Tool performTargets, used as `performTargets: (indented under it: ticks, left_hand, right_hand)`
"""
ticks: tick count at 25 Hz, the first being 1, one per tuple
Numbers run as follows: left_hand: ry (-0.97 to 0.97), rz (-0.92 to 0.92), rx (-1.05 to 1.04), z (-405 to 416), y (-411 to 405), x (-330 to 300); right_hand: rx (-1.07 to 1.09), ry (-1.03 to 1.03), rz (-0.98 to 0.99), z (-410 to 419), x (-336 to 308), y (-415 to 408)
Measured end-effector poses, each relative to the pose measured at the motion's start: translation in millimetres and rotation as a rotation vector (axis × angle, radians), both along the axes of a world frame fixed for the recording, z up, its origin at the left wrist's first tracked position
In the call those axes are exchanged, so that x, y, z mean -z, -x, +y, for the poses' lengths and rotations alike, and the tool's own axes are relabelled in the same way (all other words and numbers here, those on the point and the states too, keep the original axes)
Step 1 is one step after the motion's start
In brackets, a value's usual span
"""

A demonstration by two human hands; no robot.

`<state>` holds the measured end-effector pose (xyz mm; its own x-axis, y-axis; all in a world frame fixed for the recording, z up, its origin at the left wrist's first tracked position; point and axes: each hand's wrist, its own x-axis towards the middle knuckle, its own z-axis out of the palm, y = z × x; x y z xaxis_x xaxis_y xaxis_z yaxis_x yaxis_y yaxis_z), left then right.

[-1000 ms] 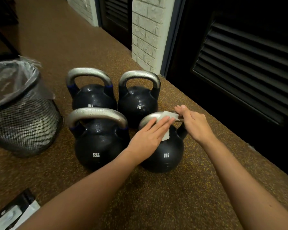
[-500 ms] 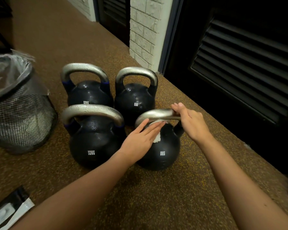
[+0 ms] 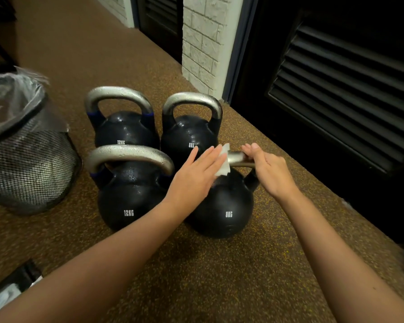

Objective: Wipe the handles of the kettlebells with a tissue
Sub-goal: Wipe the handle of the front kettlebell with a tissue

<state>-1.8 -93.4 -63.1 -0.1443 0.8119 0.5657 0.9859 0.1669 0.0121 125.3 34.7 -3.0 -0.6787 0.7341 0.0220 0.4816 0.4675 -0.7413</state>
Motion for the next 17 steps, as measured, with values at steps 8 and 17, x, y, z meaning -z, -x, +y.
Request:
performTargets:
  ticks: [8,17]
  left_hand:
    - [0.001,-0.925,-0.038,12,21,-43]
    - [0.068,-0.873,-0.027,15,21,-43]
  right_hand:
    - [0.002,-0.024,-0.024,-3,-2,-1]
    - [0.006,-0.027,-0.040,-1,1,0]
